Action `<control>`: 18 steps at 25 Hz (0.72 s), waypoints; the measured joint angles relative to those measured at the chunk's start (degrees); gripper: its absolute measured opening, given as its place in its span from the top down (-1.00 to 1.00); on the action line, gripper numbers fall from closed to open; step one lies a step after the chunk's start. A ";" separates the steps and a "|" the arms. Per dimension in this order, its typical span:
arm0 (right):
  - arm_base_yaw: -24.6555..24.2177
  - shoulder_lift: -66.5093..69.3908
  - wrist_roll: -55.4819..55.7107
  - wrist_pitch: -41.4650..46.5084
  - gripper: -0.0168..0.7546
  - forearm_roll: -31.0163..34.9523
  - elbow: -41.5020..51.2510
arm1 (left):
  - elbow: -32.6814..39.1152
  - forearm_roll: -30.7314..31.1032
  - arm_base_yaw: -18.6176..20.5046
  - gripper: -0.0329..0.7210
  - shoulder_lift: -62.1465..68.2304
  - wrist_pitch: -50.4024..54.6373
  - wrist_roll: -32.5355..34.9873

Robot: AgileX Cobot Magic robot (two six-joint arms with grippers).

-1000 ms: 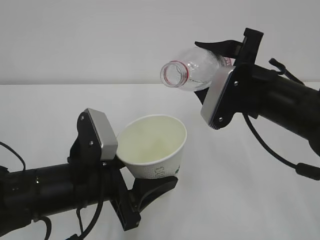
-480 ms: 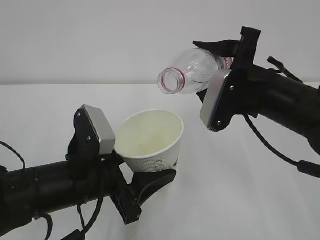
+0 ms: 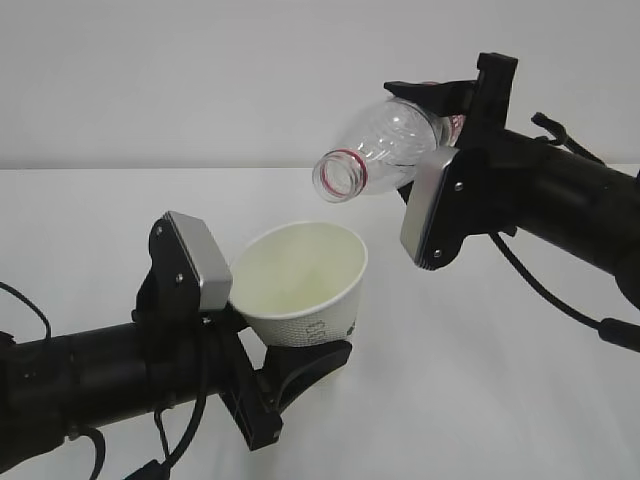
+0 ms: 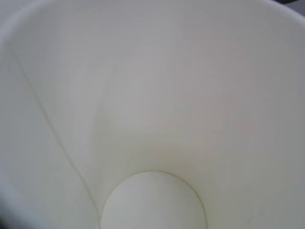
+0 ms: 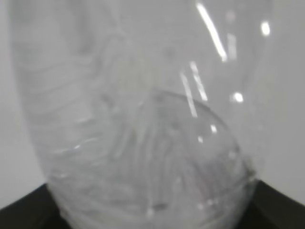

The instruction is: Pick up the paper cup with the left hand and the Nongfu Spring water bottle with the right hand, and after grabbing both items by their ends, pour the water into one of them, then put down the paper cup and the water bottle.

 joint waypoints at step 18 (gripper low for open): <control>0.00 0.00 -6.58 0.93 -0.37 0.00 -1.10 | 0.00 1.80 0.00 -0.44 0.00 0.00 0.00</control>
